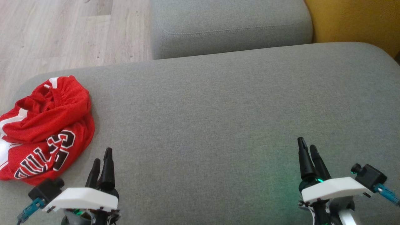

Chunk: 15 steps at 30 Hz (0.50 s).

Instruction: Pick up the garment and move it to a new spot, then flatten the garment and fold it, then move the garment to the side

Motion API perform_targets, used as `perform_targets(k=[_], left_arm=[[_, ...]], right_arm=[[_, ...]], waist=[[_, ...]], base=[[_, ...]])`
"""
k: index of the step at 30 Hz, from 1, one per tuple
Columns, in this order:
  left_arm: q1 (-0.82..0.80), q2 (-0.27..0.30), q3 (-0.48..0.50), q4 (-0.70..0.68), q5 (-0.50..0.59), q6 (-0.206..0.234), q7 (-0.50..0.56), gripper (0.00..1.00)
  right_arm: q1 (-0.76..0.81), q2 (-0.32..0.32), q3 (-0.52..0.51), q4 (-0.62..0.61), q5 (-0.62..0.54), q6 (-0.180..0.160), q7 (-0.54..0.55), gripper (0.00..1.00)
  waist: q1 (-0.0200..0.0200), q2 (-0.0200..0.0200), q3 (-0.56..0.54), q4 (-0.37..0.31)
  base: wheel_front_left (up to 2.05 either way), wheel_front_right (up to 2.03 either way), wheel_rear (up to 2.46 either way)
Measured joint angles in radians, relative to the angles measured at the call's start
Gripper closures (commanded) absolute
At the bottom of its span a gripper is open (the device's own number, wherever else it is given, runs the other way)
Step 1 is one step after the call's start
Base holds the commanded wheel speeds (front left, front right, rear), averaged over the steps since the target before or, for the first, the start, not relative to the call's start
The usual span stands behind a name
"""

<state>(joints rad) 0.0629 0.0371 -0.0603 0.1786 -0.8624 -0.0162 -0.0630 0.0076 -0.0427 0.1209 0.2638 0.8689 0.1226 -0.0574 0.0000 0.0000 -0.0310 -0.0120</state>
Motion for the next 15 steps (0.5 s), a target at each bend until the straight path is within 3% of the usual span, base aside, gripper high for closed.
perform_targets(k=[15], left_arm=[[0.011, 0.007, -0.028, -0.051, 0.187, 0.044, -0.043, 0.0]], right_arm=[[-0.005, 0.0, 0.057, 0.001, -0.195, 0.0, -0.04, 0.0]], waist=[[0.0, 0.0, -0.015, -0.002]], base=[[0.0, 0.0, 0.0]])
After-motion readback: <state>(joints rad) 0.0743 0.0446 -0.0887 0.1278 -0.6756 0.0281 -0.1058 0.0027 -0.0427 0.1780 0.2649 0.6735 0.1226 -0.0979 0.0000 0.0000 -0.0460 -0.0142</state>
